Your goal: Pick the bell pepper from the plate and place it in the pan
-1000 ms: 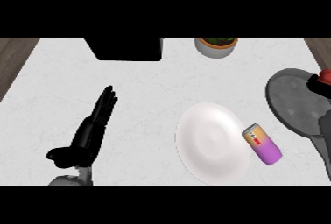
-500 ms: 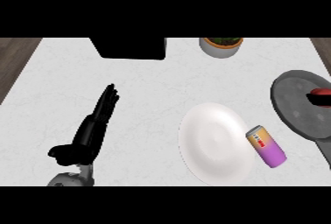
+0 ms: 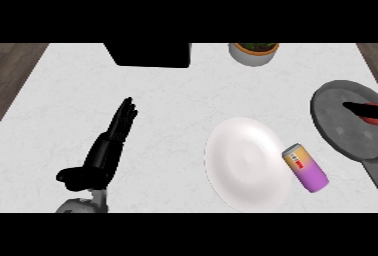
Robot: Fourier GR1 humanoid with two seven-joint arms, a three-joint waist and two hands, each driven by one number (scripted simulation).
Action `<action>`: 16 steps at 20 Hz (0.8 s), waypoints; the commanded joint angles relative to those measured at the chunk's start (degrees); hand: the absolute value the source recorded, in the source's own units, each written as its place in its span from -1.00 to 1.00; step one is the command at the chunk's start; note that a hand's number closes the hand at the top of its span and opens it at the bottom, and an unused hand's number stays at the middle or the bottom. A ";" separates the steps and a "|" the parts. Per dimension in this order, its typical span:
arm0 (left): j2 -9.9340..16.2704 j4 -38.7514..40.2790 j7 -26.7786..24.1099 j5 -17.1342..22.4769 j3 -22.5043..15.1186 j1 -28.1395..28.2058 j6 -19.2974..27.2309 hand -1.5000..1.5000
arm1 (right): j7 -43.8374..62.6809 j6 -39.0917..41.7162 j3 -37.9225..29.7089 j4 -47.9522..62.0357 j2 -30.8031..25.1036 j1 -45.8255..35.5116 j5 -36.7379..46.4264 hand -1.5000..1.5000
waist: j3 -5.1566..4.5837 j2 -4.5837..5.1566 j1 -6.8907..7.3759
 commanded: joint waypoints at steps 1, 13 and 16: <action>-1.47 1.28 -1.38 -1.78 -0.52 0.61 2.11 0.00 | -9.82 -2.23 -5.64 -1.71 0.89 0.98 -6.48 -1.00 | -0.08 -0.37 -1.11; 0.39 2.91 -0.61 -0.22 3.14 -0.61 0.48 0.00 | -19.12 22.72 -12.86 -5.32 0.22 8.87 -22.36 -1.00 | -0.44 -1.46 -3.53; 0.95 -0.03 -0.66 -0.05 2.93 2.71 0.12 0.00 | -22.43 30.53 -12.10 -8.16 -0.20 15.19 -24.17 -1.00 | -0.45 -1.55 -3.55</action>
